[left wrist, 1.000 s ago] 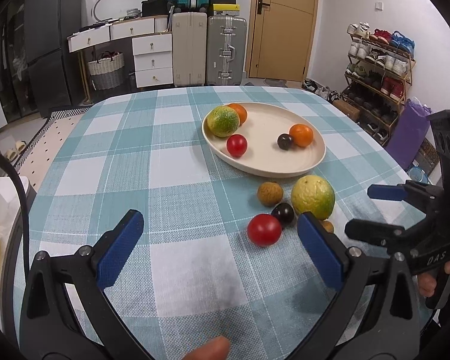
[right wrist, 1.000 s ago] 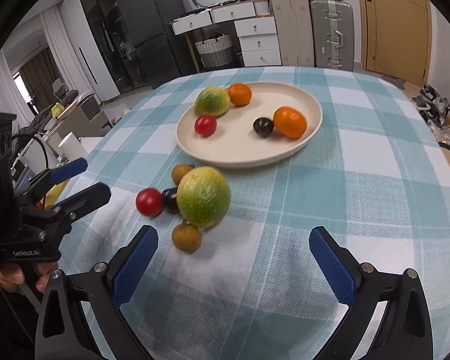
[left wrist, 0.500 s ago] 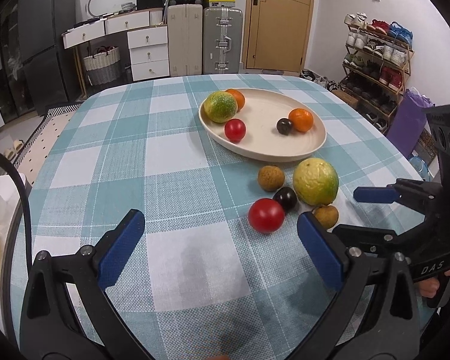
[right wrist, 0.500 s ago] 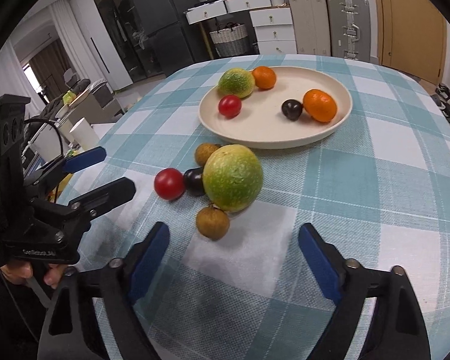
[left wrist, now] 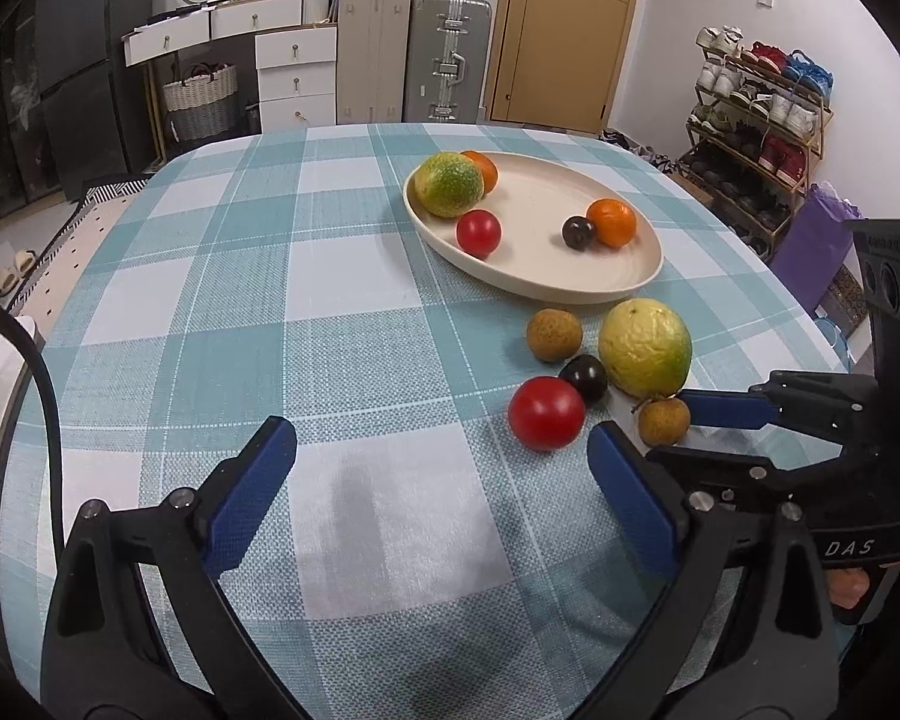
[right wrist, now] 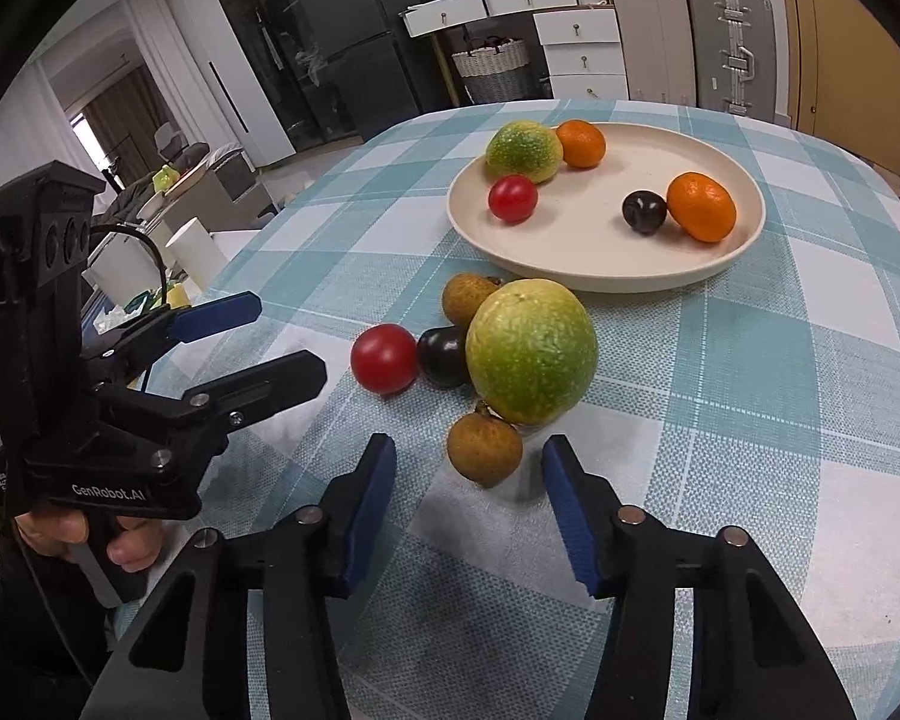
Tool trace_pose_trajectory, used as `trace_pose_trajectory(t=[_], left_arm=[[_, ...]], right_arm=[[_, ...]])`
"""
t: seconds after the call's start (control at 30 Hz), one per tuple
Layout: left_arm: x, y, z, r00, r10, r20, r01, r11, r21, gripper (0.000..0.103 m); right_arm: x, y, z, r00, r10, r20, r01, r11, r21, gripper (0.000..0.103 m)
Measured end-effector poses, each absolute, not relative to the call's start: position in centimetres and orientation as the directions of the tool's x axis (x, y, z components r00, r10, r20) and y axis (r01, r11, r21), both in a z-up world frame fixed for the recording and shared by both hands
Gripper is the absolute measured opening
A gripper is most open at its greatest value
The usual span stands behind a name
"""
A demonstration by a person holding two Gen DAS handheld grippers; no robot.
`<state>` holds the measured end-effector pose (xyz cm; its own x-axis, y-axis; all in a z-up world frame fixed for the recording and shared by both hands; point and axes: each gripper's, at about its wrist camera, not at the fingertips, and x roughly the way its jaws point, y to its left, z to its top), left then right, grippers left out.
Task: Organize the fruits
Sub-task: 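Move both grippers back toward the loose fruit beside the plate, then close the right gripper on a small brown fruit while the left gripper closes on the second red tomato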
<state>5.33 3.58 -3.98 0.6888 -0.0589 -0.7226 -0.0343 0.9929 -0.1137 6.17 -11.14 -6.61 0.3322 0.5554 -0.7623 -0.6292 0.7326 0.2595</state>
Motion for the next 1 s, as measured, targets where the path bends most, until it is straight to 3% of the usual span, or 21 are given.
trace_pose_trajectory(t=[0.6,1.0], left_arm=[[6.0,2.9,-4.6,0.671,-0.073,-0.738,-0.013,0.994,-0.11,0.098],[6.7,2.6,-5.0,0.655,-0.079,-0.752,-0.011,0.993,-0.114,0.098]], right_arm=[[6.2,-10.8,-6.8,0.356,0.534,-0.767,-0.64,0.737,0.217,0.027],[5.8,-11.8,-6.1,0.364,0.553,-0.749,-0.648,0.728,0.223,0.026]])
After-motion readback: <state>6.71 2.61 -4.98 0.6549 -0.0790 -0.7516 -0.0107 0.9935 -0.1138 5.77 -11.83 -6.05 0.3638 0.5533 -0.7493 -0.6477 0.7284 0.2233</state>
